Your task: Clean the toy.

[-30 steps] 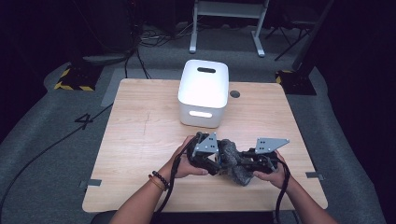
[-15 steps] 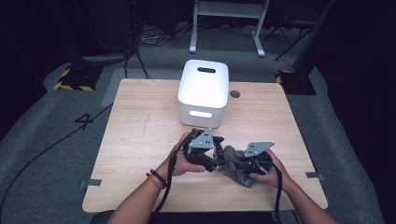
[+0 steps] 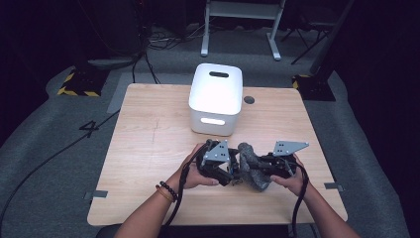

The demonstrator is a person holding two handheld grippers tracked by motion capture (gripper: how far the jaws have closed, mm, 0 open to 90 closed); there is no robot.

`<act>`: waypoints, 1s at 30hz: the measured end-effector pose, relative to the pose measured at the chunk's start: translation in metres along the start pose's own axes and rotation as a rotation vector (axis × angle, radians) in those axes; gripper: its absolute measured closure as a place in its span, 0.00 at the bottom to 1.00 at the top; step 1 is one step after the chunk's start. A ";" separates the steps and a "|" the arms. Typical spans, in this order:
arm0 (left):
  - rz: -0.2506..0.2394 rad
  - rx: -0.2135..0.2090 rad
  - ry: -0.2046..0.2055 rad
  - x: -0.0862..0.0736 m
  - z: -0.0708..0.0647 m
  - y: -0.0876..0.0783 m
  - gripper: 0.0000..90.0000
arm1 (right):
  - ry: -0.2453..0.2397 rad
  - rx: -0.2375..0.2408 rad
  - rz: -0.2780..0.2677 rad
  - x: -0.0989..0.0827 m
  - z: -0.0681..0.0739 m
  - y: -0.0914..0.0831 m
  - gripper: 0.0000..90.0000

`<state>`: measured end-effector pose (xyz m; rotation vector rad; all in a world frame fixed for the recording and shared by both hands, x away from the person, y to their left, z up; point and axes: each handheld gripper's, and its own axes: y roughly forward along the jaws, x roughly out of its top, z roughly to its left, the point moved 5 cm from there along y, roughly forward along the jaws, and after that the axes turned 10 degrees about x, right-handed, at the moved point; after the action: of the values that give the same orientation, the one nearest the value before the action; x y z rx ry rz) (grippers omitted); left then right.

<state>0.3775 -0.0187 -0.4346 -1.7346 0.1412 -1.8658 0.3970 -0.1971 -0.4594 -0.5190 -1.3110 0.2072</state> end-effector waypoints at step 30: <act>0.034 0.011 0.030 -0.004 0.001 0.001 0.28 | 0.004 -0.079 0.026 0.000 -0.006 -0.008 0.84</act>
<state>0.3790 -0.0169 -0.4387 -1.6868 0.1711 -1.8654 0.4015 -0.2054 -0.4572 -0.6040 -1.3129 0.1762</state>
